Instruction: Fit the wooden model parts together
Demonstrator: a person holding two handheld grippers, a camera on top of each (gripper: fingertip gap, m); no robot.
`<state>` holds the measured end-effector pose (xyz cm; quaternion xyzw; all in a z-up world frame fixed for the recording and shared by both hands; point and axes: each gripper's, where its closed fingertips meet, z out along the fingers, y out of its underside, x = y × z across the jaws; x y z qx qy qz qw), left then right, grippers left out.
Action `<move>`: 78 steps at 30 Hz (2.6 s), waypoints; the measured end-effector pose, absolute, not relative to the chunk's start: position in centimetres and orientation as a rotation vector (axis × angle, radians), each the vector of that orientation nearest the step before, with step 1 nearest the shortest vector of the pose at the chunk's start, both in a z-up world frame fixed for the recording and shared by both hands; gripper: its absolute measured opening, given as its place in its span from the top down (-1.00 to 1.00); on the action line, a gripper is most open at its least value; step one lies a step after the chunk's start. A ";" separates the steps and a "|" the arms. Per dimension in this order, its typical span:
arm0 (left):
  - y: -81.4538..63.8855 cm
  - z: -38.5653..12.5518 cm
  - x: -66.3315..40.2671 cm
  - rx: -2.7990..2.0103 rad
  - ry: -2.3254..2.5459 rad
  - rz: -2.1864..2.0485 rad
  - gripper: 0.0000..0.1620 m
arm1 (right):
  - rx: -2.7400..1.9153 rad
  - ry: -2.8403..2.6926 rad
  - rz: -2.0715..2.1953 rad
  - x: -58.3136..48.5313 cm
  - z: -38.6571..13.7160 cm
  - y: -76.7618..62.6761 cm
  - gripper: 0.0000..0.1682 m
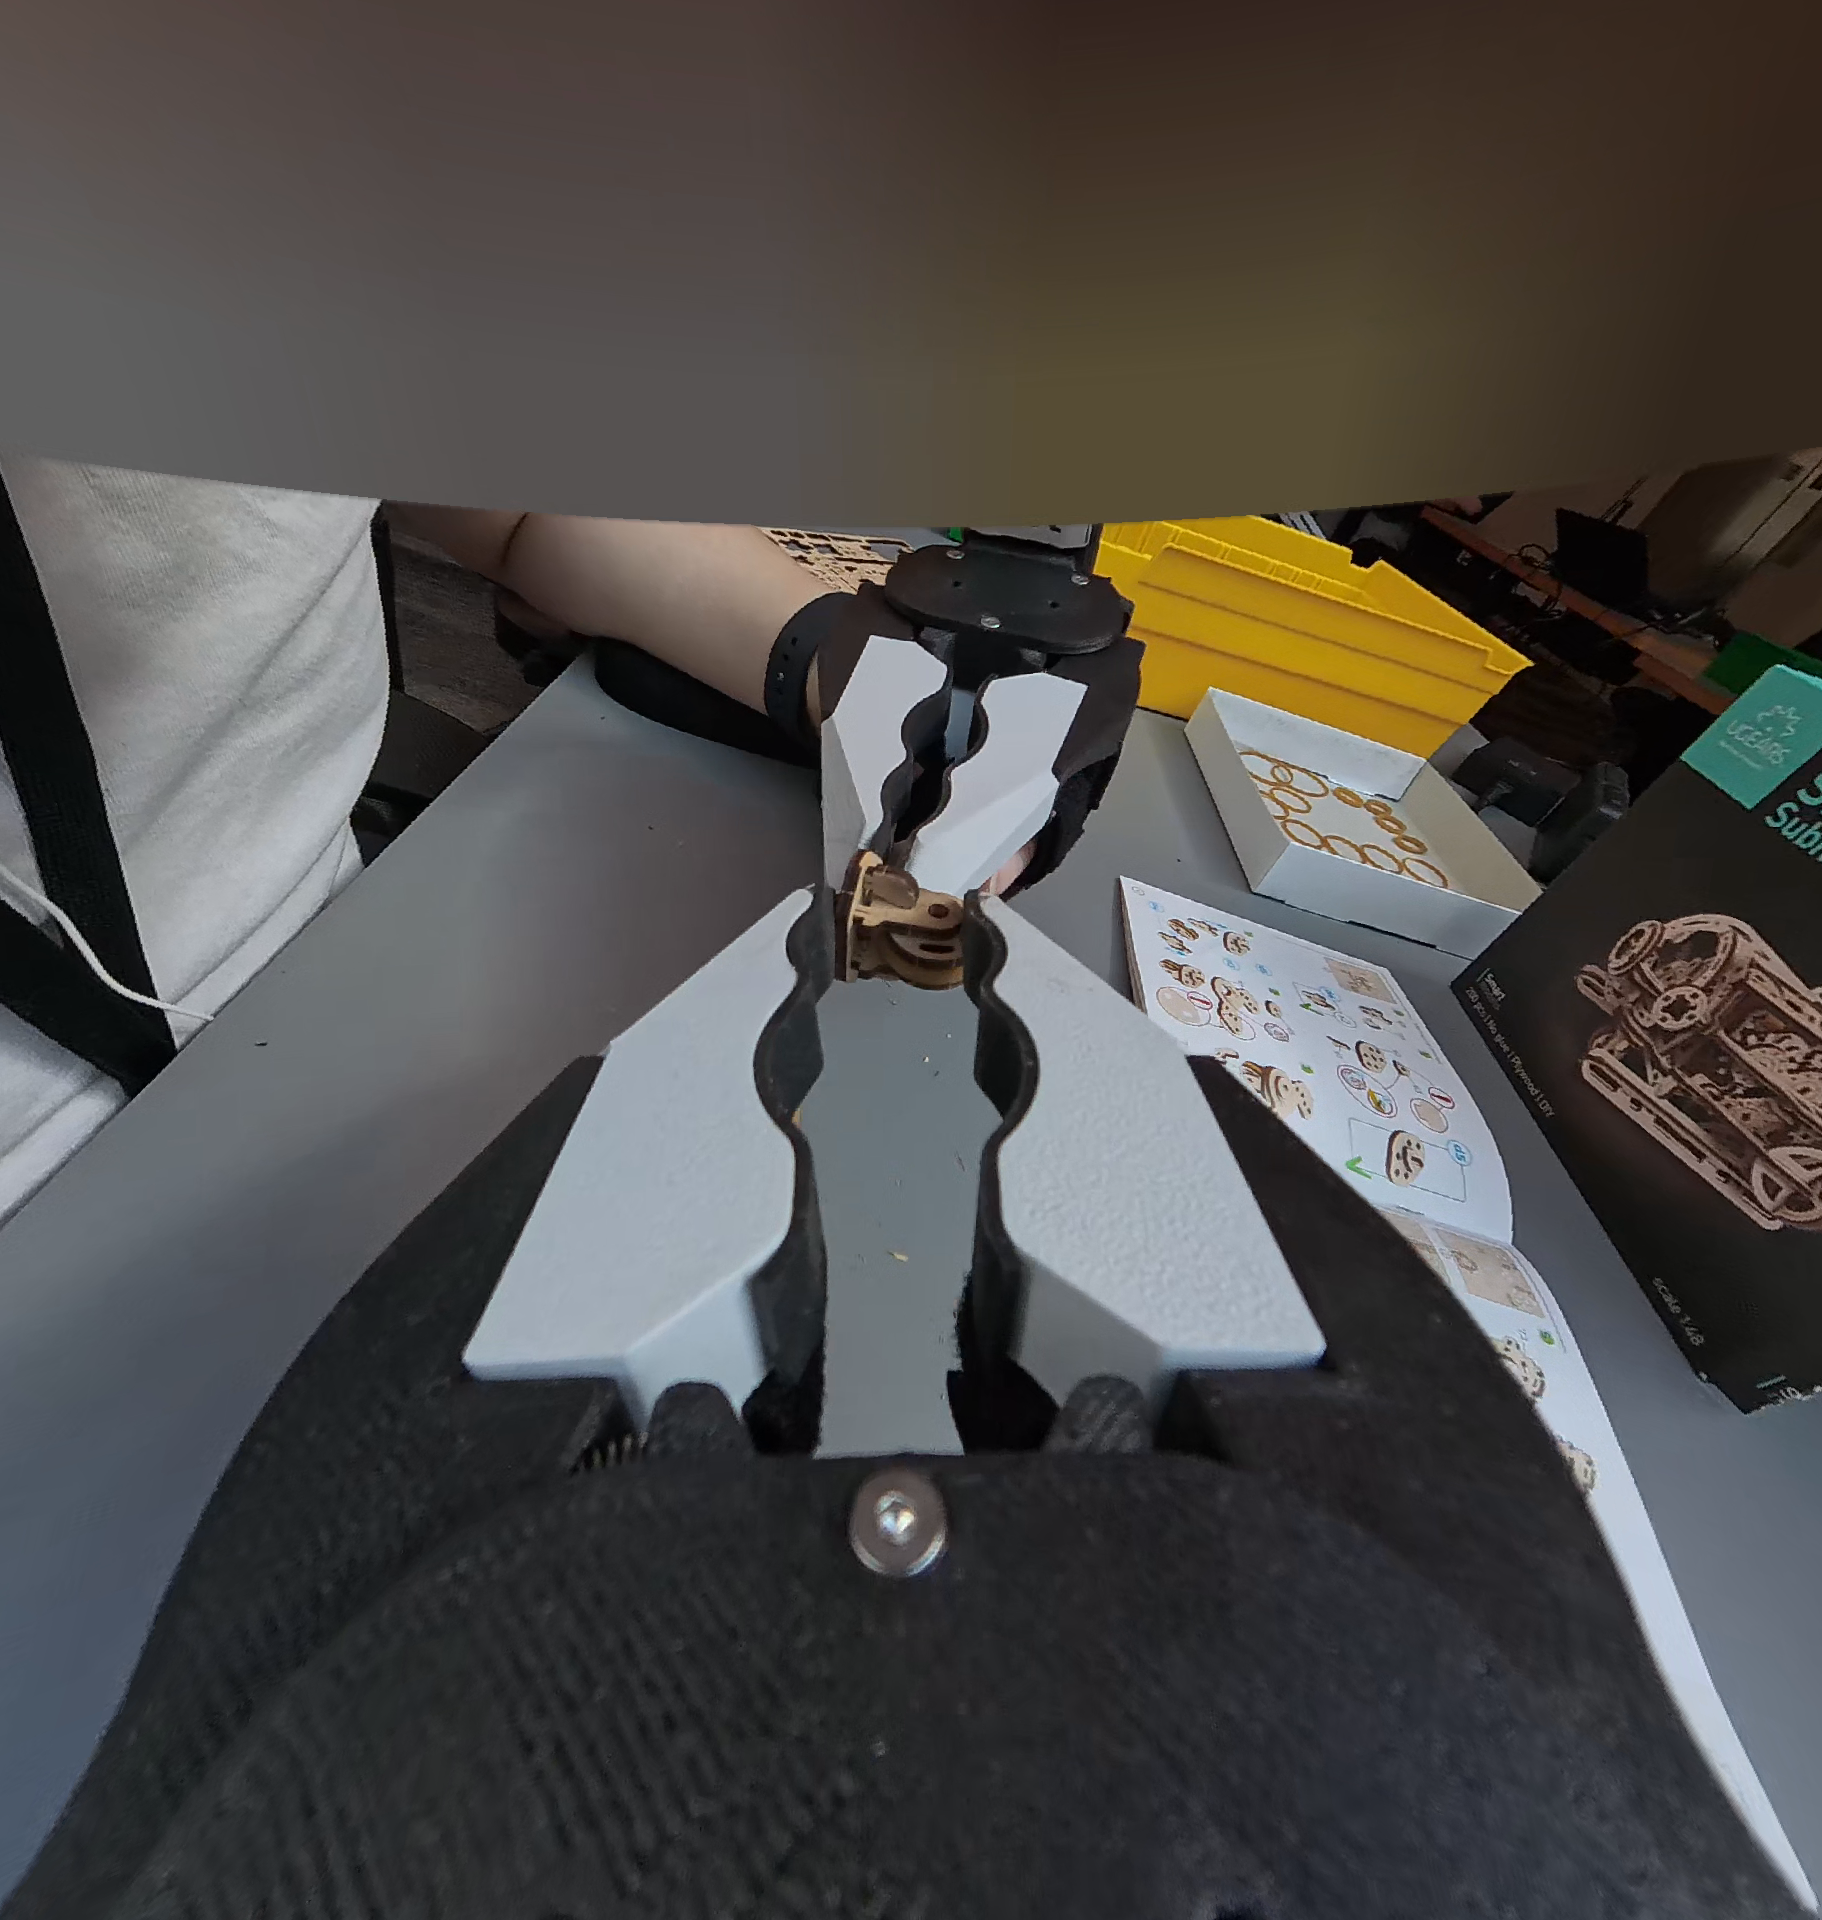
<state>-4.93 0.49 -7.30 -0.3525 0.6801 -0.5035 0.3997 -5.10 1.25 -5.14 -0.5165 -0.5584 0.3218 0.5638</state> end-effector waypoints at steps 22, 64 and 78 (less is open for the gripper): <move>-0.9 -6.6 -5.1 -0.810 1.717 -1.326 1.00 | -1.144 -1.340 0.807 -5.5 -4.4 -0.1 0.74; 2.9 -11.8 -4.2 -1.998 1.410 -1.885 1.00 | -1.397 -1.528 0.302 -4.8 -11.8 4.6 0.39; 3.1 -12.7 -4.5 -2.158 1.286 -1.988 1.00 | -1.438 -1.566 0.347 -4.9 -12.9 4.1 0.70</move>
